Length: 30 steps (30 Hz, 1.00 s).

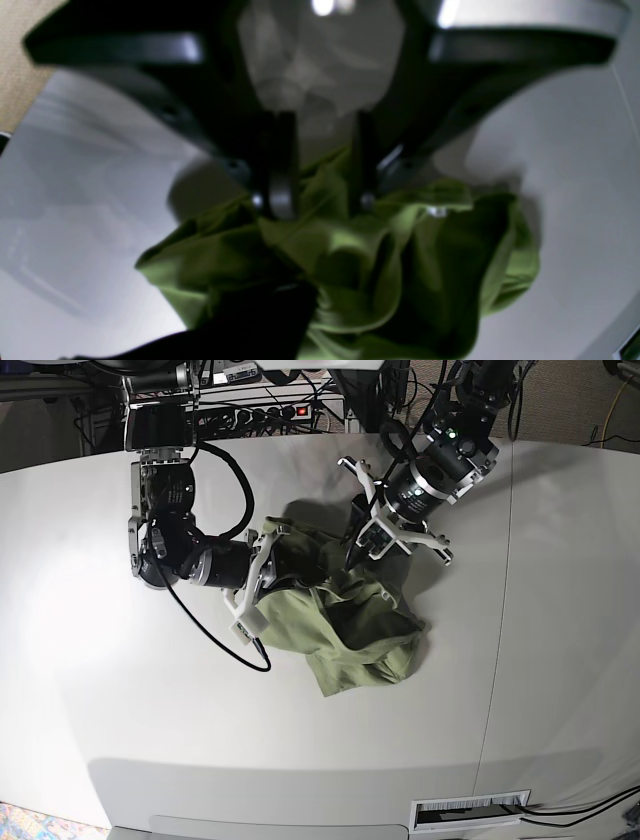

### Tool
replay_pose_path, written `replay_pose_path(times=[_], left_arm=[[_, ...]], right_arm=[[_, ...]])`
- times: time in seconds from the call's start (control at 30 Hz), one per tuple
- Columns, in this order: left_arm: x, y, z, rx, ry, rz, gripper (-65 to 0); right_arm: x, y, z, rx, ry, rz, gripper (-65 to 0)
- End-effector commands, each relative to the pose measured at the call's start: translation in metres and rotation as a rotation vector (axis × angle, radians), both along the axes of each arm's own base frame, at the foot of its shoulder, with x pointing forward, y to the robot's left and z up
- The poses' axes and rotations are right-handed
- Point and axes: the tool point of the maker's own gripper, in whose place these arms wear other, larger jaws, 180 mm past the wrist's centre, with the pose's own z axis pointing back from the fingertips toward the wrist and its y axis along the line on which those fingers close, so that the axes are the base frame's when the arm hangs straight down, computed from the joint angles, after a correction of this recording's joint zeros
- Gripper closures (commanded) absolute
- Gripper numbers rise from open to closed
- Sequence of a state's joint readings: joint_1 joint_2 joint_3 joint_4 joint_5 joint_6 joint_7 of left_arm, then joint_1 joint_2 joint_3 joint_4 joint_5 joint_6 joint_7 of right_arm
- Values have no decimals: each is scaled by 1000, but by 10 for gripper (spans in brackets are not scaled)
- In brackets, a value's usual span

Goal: Fold the T-shirt properly
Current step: 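Pull the shirt edge with the left gripper to flatten the bundle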

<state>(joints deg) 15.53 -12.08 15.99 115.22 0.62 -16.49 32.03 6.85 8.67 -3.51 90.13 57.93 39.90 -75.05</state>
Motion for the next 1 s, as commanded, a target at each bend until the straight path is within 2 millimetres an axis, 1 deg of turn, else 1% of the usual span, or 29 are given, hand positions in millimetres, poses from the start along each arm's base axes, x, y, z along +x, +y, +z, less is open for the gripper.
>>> replay_pose_path(times=[0.0, 0.07, 0.17, 0.37, 0.43, 0.5, 0.53, 0.57, 0.67, 0.73, 0.77, 0.87, 0.97], left_arm=[[4, -4, 12, -31, -36, -4, -218], [4, -4, 12, -32, -38, -3, -250], [4, -3, 7, -32, -34, -3, -250], [7, -2, -19, -20, -52, -6, -250], [7, -1, -22, -18, -46, -6, -250], [11, 1, -20, -19, -54, 10, -248], [14, 2, -18, -19, -62, 24, -235], [18, 5, -16, -19, -71, 40, -208], [27, 5, -9, -21, -97, 46, -74], [32, 5, -4, -28, -109, 46, -10], [34, 5, -3, -28, -114, 46, 0], [37, 6, -1, -14, -128, 46, 0], [40, 13, -6, 68, -147, 46, 0]], right_arm=[[9, 2, 17, 33, -49, -3, 0], [9, 2, 17, 32, -49, -3, 0], [9, 2, 16, 29, -46, 0, 0], [9, 2, 16, 29, -46, 0, 0], [9, 1, 16, 29, -46, 0, 0], [9, 2, 16, 29, -46, 0, 0], [9, 2, 16, 30, -46, 1, 0], [9, 2, 16, 30, -46, 0, 0], [9, 2, 16, 29, -46, 0, 0], [8, 1, 16, 27, -44, 2, 0], [8, 1, 16, 25, -43, 4, 0], [7, 1, 15, 22, -40, 5, 0], [9, -1, 15, 22, -42, -1, 0]])
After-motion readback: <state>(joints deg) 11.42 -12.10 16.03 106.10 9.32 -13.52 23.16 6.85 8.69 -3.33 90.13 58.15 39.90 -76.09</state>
